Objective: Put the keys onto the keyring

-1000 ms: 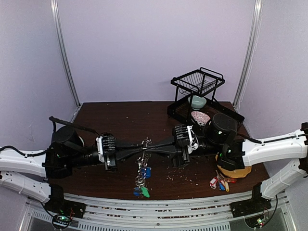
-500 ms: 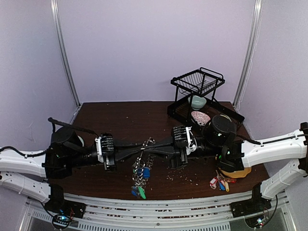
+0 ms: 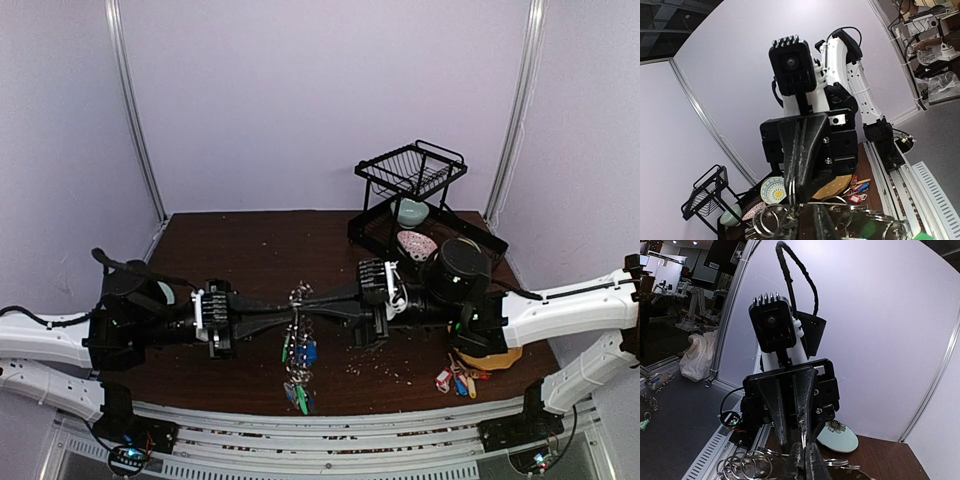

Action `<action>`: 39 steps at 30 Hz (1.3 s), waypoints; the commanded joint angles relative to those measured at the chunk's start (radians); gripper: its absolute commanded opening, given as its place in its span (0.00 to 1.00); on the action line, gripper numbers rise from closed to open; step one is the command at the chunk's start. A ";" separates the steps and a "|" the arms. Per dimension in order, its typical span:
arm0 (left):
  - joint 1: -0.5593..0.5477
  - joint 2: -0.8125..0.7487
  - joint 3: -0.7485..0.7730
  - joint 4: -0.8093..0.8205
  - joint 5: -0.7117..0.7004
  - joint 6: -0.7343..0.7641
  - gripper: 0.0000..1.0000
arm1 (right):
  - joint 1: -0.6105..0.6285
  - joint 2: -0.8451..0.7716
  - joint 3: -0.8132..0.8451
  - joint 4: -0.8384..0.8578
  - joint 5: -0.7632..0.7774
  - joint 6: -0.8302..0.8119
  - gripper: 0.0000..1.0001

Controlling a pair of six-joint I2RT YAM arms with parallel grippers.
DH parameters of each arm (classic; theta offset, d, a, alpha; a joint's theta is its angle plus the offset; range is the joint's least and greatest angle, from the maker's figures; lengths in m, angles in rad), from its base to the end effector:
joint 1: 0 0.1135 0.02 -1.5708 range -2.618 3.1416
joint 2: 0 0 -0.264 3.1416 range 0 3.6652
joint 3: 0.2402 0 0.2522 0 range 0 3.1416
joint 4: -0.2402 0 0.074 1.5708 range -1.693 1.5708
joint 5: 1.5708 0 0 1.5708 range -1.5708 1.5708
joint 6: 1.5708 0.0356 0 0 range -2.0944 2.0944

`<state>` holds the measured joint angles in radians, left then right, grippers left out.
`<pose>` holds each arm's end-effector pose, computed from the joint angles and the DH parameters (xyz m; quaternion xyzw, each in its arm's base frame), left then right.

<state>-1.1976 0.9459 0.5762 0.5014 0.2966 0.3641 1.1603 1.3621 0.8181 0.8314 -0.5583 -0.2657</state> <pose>0.0715 -0.2112 0.3092 0.5377 0.3848 -0.3901 0.6408 0.1048 0.2880 0.3259 -0.5433 0.2908 0.4818 0.6230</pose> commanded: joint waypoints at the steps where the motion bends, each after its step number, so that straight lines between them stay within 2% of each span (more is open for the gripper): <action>1: 0.004 0.004 -0.012 0.073 0.044 -0.041 0.12 | -0.003 -0.014 0.018 0.078 0.023 0.002 0.00; 6: 0.004 0.027 -0.001 0.088 0.022 -0.077 0.10 | 0.000 -0.003 0.022 0.090 0.011 0.010 0.00; 11: 0.004 0.013 -0.026 0.151 -0.008 -0.105 0.00 | 0.005 -0.001 0.020 0.076 0.014 -0.001 0.00; 21: 0.004 0.004 -0.030 0.151 -0.065 -0.090 0.00 | 0.006 0.009 0.024 0.056 0.021 -0.015 0.00; 25: 0.004 0.020 -0.028 0.165 -0.070 -0.114 0.04 | 0.008 0.022 0.029 0.087 0.025 -0.003 0.00; 32: 0.005 0.025 -0.026 0.169 -0.071 -0.121 0.03 | 0.012 0.036 0.037 0.096 0.020 -0.004 0.00; 39: 0.004 0.016 -0.030 0.174 -0.106 -0.116 0.00 | 0.034 0.057 0.053 0.020 0.053 -0.062 0.00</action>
<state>-1.1919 0.9627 0.5465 0.6109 0.2211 0.2512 1.1641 1.3911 0.8299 0.8669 -0.5293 -0.2928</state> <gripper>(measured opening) 0.006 0.006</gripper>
